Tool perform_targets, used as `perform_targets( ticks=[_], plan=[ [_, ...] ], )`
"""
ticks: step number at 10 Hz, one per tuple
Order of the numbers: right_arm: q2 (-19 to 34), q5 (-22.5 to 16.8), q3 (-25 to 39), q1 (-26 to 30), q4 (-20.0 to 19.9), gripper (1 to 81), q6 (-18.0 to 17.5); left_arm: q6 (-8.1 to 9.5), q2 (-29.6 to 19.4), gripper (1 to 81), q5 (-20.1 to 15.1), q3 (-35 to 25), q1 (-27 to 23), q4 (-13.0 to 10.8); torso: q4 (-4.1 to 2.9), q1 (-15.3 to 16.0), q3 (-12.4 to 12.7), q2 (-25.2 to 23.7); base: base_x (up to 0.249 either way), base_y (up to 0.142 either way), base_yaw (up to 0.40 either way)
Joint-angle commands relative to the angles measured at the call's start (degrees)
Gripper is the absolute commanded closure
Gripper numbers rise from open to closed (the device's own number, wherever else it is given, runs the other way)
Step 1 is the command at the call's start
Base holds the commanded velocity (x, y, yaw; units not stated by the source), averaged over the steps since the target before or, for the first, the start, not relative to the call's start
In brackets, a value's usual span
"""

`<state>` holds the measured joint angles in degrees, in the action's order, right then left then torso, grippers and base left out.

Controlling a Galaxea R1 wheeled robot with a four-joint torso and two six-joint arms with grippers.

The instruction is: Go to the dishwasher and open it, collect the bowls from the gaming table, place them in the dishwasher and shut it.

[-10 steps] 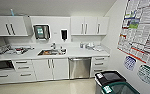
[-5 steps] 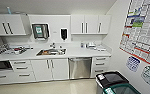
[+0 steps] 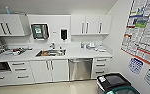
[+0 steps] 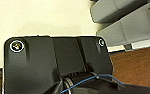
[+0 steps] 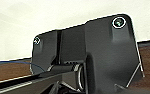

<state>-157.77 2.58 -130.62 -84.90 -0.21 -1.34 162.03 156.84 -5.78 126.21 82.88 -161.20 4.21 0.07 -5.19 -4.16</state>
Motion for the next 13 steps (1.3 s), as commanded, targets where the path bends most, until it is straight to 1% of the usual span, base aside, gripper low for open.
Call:
perform_targets(
  ticks=[1,13],
  plan=[
    [0.76,-2.94,0.73,3.02,0.21,1.0,0.11,2.98,-0.83,1.0,-3.8,-0.87,-3.21,-3.8,0.0,0.0,0.0,0.0,0.099,0.0,0.0],
    [0.94,-2.94,0.47,3.02,0.29,1.0,0.11,2.98,-0.83,1.0,-3.8,-0.87,-3.12,-3.8,0.0,0.0,0.0,0.0,0.108,0.0,0.0]
  ],
)
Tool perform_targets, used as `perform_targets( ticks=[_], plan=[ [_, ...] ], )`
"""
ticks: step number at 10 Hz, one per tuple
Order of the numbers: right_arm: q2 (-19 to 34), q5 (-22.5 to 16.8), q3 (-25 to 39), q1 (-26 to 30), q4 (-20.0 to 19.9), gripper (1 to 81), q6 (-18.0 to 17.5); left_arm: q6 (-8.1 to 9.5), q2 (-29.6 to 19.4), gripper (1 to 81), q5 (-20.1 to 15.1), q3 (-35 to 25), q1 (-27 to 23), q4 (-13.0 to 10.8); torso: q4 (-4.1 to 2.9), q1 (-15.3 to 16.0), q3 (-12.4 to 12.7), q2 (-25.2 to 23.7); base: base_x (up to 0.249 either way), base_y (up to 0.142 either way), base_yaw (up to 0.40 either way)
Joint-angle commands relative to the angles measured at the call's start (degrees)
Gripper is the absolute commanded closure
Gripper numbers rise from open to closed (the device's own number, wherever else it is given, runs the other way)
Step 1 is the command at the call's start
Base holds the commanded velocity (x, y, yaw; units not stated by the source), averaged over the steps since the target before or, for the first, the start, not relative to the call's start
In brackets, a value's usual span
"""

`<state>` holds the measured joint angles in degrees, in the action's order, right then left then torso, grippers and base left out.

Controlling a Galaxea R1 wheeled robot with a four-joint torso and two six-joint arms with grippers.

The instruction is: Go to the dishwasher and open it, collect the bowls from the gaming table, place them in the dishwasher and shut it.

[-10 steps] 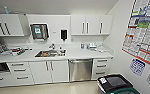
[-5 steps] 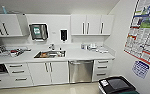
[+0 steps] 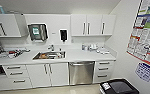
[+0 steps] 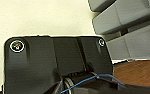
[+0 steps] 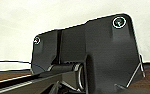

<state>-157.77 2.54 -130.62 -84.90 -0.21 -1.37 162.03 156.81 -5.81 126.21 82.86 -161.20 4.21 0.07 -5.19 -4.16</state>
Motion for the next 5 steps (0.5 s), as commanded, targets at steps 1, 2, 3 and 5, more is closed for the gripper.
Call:
perform_targets(
  ticks=[1,2,3,5],
  plan=[
    [1.03,-2.89,0.47,3.02,0.21,1.0,0.13,2.98,-0.87,1.0,-3.77,-0.87,-3.1,-3.8,0.0,0.0,0.0,0.0,0.12,0.0,0.0],
    [1.03,-2.89,0.47,3.1,0.21,1.0,0.13,2.98,-0.88,1.0,-3.85,-0.87,-3.1,-3.8,0.0,0.0,0.0,0.0,0.121,0.0,0.0],
    [1.03,-2.89,0.47,3.1,0.21,1.0,0.13,2.98,-0.88,1.0,-3.85,-0.87,-3.18,-3.8,0.0,0.0,0.0,0.0,0.123,0.0,0.0],
    [1.12,-2.89,0.47,3.02,0.21,1.0,0.13,2.98,-0.79,1.0,-3.85,-0.87,-3.18,-3.8,0.0,0.0,0.0,0.0,0.13,0.0,0.0]
  ],
)
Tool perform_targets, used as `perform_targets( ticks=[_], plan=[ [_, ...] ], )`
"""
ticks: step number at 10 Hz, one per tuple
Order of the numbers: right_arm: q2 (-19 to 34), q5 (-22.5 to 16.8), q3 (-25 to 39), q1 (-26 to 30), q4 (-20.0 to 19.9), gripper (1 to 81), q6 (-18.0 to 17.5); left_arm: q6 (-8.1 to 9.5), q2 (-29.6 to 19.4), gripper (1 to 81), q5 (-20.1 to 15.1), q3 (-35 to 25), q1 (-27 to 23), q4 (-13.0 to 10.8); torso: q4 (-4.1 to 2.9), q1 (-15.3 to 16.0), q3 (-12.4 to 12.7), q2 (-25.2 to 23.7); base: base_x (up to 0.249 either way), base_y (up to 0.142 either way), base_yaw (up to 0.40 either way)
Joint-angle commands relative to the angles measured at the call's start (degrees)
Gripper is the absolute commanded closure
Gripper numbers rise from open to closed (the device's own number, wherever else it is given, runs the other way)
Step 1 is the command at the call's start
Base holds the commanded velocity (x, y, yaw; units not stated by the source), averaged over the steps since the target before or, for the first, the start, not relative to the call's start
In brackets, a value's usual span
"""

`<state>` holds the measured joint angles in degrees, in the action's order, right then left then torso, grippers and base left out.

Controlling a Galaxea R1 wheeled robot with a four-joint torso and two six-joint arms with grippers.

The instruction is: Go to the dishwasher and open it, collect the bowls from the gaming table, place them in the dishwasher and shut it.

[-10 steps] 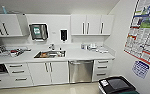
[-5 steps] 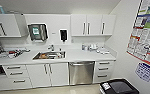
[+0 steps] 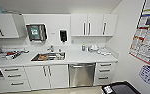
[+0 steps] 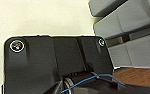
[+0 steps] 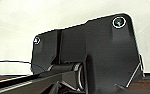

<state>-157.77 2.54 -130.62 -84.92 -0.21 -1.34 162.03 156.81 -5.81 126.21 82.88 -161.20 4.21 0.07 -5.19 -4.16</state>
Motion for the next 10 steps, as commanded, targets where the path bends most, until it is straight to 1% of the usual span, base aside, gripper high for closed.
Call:
perform_targets(
  ticks=[1,10],
  plan=[
    [1.2,-2.89,0.47,3.04,0.21,1.0,0.11,2.98,-0.79,1.0,-4.2,-0.87,-3.12,-3.8,0.0,0.0,0.0,0.0,0.14,0.0,0.0],
    [1.12,-3.24,0.55,3.3,0.21,1.0,0.11,2.98,-0.88,1.0,-4.29,-0.87,-3.2,-3.8,0.0,0.0,0.0,0.0,0.144,0.0,0.0]
  ],
)
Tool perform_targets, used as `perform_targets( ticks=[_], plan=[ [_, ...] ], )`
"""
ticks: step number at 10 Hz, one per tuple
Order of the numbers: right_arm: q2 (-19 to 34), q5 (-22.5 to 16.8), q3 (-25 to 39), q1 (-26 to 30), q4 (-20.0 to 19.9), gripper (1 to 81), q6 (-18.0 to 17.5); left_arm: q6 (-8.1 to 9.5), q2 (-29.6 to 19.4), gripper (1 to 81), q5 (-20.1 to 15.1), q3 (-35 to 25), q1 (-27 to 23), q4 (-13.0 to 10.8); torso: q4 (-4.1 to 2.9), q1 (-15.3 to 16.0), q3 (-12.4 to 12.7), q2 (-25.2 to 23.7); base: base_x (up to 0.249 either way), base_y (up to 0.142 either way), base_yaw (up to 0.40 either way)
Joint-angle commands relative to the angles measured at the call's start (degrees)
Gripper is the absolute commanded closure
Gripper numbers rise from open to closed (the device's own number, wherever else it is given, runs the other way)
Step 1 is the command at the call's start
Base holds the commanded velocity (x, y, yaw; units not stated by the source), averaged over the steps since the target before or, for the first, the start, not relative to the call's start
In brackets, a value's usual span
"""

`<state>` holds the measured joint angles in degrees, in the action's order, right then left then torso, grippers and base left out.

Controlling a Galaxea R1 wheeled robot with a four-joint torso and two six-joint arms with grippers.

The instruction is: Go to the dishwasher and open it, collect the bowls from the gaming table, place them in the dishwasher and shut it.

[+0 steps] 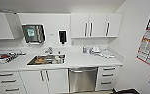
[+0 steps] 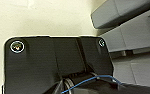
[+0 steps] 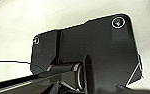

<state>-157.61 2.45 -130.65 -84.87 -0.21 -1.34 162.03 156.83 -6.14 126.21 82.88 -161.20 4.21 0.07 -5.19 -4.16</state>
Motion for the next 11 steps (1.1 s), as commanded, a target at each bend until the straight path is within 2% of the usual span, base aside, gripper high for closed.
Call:
perform_targets(
  ticks=[1,8,11],
  plan=[
    [0.96,-3.15,0.58,3.26,0.21,1.0,0.11,2.98,-0.9,1.0,-3.96,-0.87,-3.21,-3.8,0.0,0.0,0.0,0.0,0.135,0.0,0.0],
    [0.78,-3.15,0.75,3.43,0.21,1.0,0.11,2.98,-0.9,1.0,-4.4,-0.87,-3.21,-3.8,0.0,-0.07,0.0,-0.02,0.133,0.0,0.0],
    [0.78,-3.15,0.93,3.61,0.21,1.0,0.11,2.98,-0.81,1.0,-4.4,-0.87,-3.21,-3.8,0.0,-0.07,0.0,-0.05,0.131,0.069,0.0]
  ],
)
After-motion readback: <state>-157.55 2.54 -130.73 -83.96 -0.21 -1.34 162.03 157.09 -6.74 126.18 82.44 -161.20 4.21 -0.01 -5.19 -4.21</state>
